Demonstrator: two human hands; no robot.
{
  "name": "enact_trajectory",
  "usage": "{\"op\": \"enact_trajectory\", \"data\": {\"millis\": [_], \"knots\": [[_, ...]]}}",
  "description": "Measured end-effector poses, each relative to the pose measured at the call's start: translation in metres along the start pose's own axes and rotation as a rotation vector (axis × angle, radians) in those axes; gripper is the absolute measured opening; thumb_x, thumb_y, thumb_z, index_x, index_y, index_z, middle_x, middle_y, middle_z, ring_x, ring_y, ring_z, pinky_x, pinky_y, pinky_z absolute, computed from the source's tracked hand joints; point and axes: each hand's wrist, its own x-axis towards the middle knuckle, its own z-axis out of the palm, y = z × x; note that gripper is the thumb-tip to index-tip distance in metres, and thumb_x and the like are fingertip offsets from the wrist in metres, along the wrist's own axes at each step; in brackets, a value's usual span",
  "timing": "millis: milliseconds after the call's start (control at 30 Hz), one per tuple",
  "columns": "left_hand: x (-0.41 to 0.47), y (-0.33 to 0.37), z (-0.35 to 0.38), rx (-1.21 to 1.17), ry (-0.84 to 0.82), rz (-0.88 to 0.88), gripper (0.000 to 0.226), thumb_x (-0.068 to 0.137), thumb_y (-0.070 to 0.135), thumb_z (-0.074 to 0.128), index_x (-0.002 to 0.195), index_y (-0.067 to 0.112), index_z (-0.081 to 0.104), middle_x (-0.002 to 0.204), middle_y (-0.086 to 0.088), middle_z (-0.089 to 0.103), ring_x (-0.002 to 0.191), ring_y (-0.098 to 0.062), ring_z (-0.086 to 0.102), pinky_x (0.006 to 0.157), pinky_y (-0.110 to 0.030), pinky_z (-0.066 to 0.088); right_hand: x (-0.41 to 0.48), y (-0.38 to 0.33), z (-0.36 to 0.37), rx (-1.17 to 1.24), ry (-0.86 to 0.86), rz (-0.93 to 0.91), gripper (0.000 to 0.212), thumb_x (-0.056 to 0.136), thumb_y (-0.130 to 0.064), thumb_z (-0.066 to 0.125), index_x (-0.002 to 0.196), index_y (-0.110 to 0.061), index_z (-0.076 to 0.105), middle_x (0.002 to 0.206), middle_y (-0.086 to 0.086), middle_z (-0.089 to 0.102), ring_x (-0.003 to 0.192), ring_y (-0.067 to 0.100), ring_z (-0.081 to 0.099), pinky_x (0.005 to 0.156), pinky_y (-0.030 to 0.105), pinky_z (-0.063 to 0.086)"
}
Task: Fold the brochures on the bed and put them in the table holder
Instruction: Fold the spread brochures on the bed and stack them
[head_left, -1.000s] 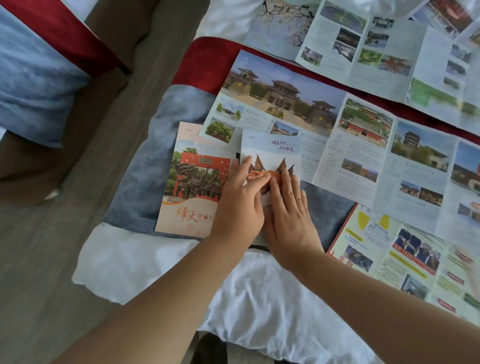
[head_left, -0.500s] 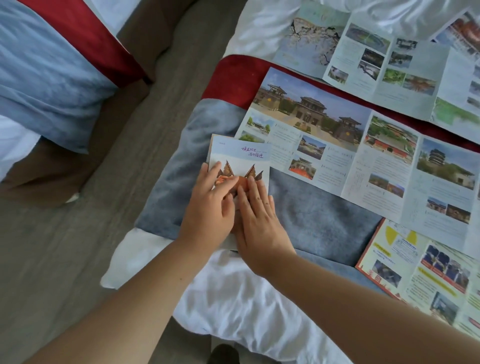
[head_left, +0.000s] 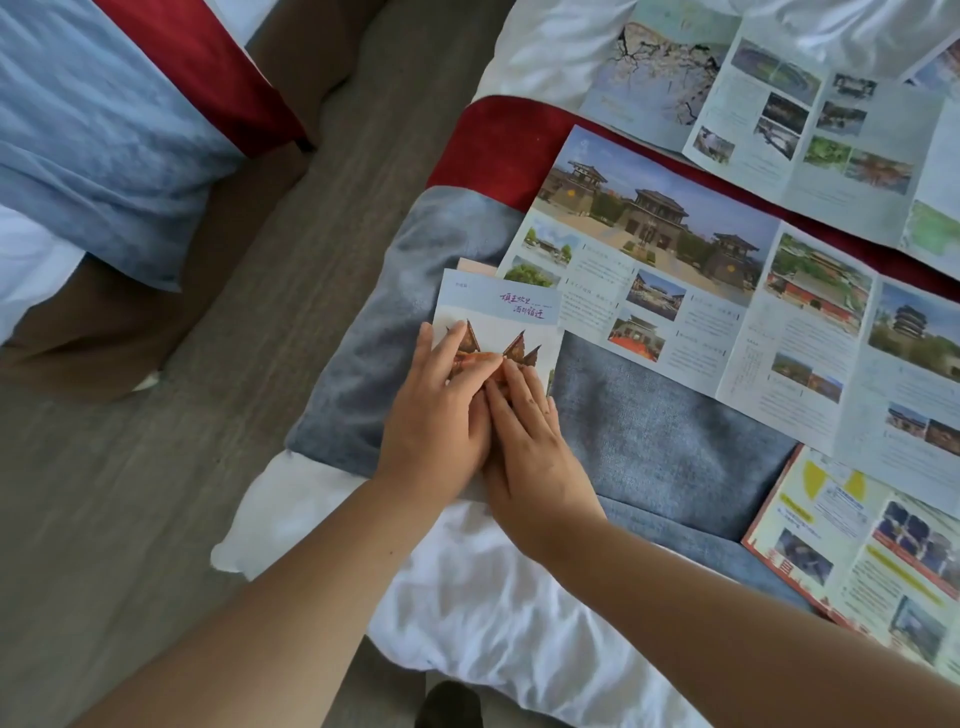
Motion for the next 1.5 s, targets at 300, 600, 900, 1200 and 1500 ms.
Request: {"op": "enact_trajectory", "data": {"millis": [300,600,900,1200,1500], "knots": [[0.002,-0.005,0.004,0.147,-0.005,0.079,0.042,0.100,0.017,0.055,0.141,0.024,0.059,0.163,-0.005,0.034,0.155,-0.039,0.015,0.114,-0.054,0.039,0.007,0.064,-0.042,-0.484,0.032,0.231,0.073,0.106,-0.057,0.002,0.162,-0.015,-0.015,0.168,0.008,-0.025,0.154,0.026,-0.027,0.125,0.042,-0.015],[0.012,0.013,0.024,0.557,-0.063,0.122,0.066,0.099,0.066,0.027,0.158,0.038,0.027,0.171,-0.004,0.008,0.155,-0.042,0.006,0.120,-0.066,0.013,0.006,0.122,-0.086,-0.562,0.013,0.291,0.072,0.098,-0.066,-0.012,0.162,-0.032,-0.016,0.171,-0.006,-0.018,0.158,0.021,-0.017,0.128,0.051,-0.004],[0.024,0.034,0.039,0.619,-0.079,0.111,0.061,0.101,0.060,0.024,0.158,0.038,0.029,0.171,-0.008,0.010,0.154,-0.046,0.009,0.117,-0.072,0.007,-0.012,0.150,-0.110,-0.550,0.033,0.404,0.074,0.098,-0.065,-0.010,0.162,-0.029,-0.018,0.170,-0.001,-0.022,0.156,0.024,-0.022,0.127,0.051,-0.008],[0.025,0.027,0.023,0.631,-0.120,0.050,0.059,0.102,0.050,0.039,0.159,0.043,0.023,0.171,-0.011,0.003,0.155,-0.042,0.004,0.117,-0.068,0.021,-0.002,0.041,-0.042,-0.260,-0.025,0.085,0.069,0.104,-0.055,-0.002,0.164,-0.023,-0.006,0.172,0.003,-0.012,0.156,0.021,-0.021,0.125,0.040,-0.018],[0.017,0.012,-0.009,0.570,-0.104,0.055,0.050,0.104,0.046,0.040,0.153,0.037,0.042,0.163,-0.011,0.029,0.150,-0.040,0.025,0.111,-0.055,0.037,0.004,0.027,-0.029,-0.266,-0.036,0.035,0.061,0.110,-0.036,0.027,0.166,-0.019,0.008,0.173,0.002,-0.003,0.159,0.026,-0.010,0.127,0.040,-0.013]]}}
